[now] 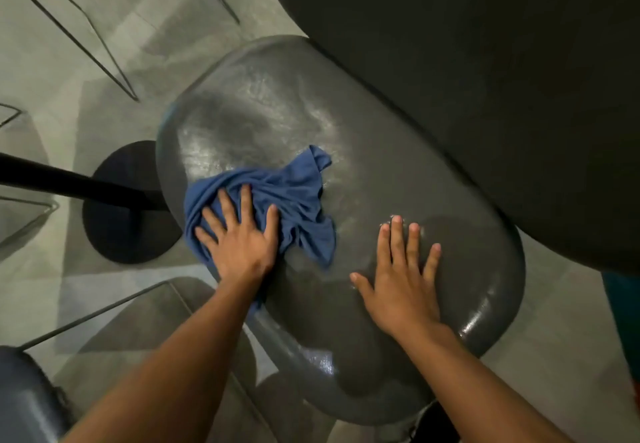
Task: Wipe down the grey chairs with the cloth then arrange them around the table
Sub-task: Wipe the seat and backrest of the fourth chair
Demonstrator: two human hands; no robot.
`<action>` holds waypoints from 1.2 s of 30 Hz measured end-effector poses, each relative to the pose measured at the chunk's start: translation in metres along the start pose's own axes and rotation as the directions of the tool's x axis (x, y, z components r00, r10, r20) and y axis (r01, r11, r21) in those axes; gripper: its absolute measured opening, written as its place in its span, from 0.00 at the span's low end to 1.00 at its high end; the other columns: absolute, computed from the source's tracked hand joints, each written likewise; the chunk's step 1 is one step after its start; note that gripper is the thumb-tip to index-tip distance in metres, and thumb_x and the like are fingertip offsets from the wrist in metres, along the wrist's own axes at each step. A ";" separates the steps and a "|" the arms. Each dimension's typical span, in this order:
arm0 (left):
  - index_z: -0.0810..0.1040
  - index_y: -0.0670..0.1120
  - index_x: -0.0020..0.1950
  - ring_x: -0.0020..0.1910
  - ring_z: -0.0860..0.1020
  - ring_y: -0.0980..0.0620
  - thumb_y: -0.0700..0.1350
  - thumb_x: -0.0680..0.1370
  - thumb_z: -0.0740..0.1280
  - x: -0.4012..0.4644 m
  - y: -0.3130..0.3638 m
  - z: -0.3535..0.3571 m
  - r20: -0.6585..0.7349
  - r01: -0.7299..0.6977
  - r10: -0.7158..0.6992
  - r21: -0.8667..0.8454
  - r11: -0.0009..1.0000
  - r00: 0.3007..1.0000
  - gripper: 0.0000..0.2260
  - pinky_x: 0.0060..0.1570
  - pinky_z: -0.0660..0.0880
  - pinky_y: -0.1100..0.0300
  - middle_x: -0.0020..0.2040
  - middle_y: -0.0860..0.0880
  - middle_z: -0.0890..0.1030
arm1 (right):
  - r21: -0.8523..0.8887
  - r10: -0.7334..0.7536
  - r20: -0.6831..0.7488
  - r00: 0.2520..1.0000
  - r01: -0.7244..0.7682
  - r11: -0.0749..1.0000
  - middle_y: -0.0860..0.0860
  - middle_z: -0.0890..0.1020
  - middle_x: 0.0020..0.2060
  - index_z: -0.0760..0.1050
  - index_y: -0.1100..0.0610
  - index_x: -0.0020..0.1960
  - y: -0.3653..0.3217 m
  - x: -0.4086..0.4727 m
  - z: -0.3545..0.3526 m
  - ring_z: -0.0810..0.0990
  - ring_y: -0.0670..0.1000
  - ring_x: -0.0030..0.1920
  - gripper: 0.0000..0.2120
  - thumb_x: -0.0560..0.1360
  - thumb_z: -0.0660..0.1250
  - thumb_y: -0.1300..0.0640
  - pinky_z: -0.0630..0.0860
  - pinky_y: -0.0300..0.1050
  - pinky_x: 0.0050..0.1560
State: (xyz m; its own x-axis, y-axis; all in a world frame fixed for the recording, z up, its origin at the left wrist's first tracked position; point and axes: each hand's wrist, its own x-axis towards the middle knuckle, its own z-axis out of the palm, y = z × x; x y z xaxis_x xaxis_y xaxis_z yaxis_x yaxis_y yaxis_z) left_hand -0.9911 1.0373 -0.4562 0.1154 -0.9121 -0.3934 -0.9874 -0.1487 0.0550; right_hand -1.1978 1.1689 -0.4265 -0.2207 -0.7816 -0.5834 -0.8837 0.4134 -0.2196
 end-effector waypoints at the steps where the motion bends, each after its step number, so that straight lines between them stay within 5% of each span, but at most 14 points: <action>1: 0.39 0.59 0.83 0.82 0.39 0.38 0.69 0.82 0.43 0.020 0.014 -0.005 -0.034 -0.008 0.008 -0.007 1.000 0.999 0.32 0.78 0.38 0.35 0.84 0.50 0.37 | -0.001 -0.001 -0.006 1.000 0.000 1.000 0.56 0.27 0.78 0.27 0.58 0.78 0.000 0.000 0.001 0.25 0.59 0.77 0.45 0.82 0.51 0.34 0.31 0.68 0.76; 6: 0.46 0.55 0.84 0.82 0.38 0.38 0.61 0.84 0.47 0.057 0.095 0.003 -0.119 -0.261 0.265 0.045 0.964 0.957 0.29 0.77 0.37 0.33 0.84 0.51 0.42 | 0.029 -0.014 -0.071 0.997 0.016 0.999 0.55 0.32 0.79 0.31 0.58 0.78 -0.001 0.002 0.004 0.30 0.59 0.79 0.46 0.80 0.55 0.34 0.33 0.68 0.75; 11: 0.56 0.58 0.83 0.83 0.46 0.42 0.63 0.85 0.51 0.000 0.070 0.023 -0.012 -0.720 0.737 0.197 0.665 0.676 0.27 0.78 0.49 0.36 0.84 0.54 0.52 | -0.012 0.020 0.013 1.000 -0.019 1.000 0.56 0.33 0.80 0.40 0.59 0.82 -0.002 0.002 -0.004 0.31 0.59 0.80 0.45 0.80 0.55 0.33 0.35 0.68 0.77; 13: 0.55 0.61 0.83 0.83 0.46 0.44 0.64 0.84 0.51 0.006 0.029 0.016 -0.001 -0.712 0.725 0.189 0.677 0.689 0.26 0.79 0.50 0.38 0.84 0.55 0.52 | -0.034 0.030 0.089 0.996 -0.027 0.999 0.56 0.29 0.79 0.34 0.58 0.81 -0.002 0.002 -0.011 0.29 0.59 0.79 0.47 0.80 0.54 0.32 0.35 0.67 0.77; 16: 0.53 0.63 0.83 0.83 0.44 0.42 0.66 0.83 0.47 0.045 0.001 -0.003 -0.048 -0.534 0.551 0.191 0.824 0.833 0.27 0.79 0.45 0.37 0.84 0.53 0.52 | -0.052 0.044 0.148 0.988 -0.037 0.998 0.55 0.25 0.77 0.25 0.57 0.78 -0.004 0.004 -0.019 0.26 0.59 0.77 0.49 0.79 0.54 0.31 0.35 0.67 0.78; 20: 0.44 0.59 0.84 0.82 0.38 0.39 0.62 0.85 0.45 0.077 0.063 -0.013 -0.099 -0.252 0.261 0.094 0.963 0.960 0.28 0.77 0.37 0.34 0.85 0.49 0.44 | -0.083 0.070 0.183 0.981 -0.056 0.995 0.56 0.25 0.77 0.22 0.58 0.74 -0.009 0.006 -0.021 0.26 0.60 0.77 0.51 0.79 0.55 0.31 0.35 0.68 0.77; 22: 0.42 0.56 0.84 0.81 0.37 0.37 0.60 0.84 0.45 0.068 0.099 -0.005 -0.092 -0.294 0.301 0.085 0.952 0.949 0.29 0.76 0.36 0.32 0.85 0.49 0.43 | -0.079 0.072 0.177 0.982 -0.058 0.995 0.56 0.26 0.77 0.24 0.58 0.77 -0.009 0.006 -0.021 0.27 0.60 0.78 0.51 0.79 0.55 0.31 0.35 0.68 0.77; 25: 0.45 0.54 0.84 0.82 0.37 0.38 0.61 0.83 0.43 0.026 0.119 0.016 -0.028 -0.527 0.539 0.172 0.832 0.842 0.29 0.77 0.38 0.33 0.85 0.49 0.45 | -0.081 0.076 0.171 0.982 -0.063 0.995 0.55 0.28 0.79 0.29 0.58 0.80 -0.009 0.007 -0.021 0.28 0.59 0.79 0.50 0.79 0.57 0.31 0.35 0.67 0.76; 29: 0.48 0.58 0.84 0.83 0.38 0.44 0.62 0.85 0.46 -0.029 0.086 0.026 0.052 -0.683 0.682 0.097 0.724 0.730 0.27 0.79 0.43 0.38 0.85 0.53 0.44 | -0.008 0.057 0.094 0.994 -0.056 0.998 0.54 0.44 0.83 0.45 0.56 0.83 -0.005 0.004 -0.023 0.36 0.57 0.81 0.44 0.78 0.61 0.34 0.40 0.64 0.78; 32: 0.57 0.58 0.82 0.83 0.46 0.48 0.58 0.86 0.55 -0.058 0.045 0.018 -0.035 -0.670 0.672 -0.123 0.732 0.740 0.24 0.81 0.49 0.44 0.84 0.53 0.54 | 0.116 0.058 -0.008 0.998 -0.057 0.992 0.50 0.55 0.82 0.55 0.52 0.81 0.004 0.002 -0.028 0.45 0.53 0.82 0.36 0.78 0.65 0.42 0.47 0.60 0.80; 36: 0.73 0.51 0.74 0.80 0.60 0.44 0.53 0.84 0.63 -0.086 -0.001 0.009 -0.147 -0.620 0.603 -0.130 0.774 0.784 0.19 0.78 0.61 0.45 0.75 0.48 0.70 | 0.232 0.077 -0.084 0.994 -0.056 0.971 0.52 0.63 0.78 0.66 0.53 0.77 -0.003 0.000 -0.031 0.52 0.54 0.81 0.29 0.79 0.65 0.44 0.48 0.58 0.80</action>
State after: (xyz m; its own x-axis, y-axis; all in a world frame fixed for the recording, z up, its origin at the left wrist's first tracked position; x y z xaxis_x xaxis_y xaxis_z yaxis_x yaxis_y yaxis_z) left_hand -1.0013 1.1188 -0.4307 -0.4891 -0.8609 -0.1398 -0.8215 0.4009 0.4056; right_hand -1.2081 1.1537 -0.4016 -0.3219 -0.7838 -0.5311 -0.7502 0.5534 -0.3620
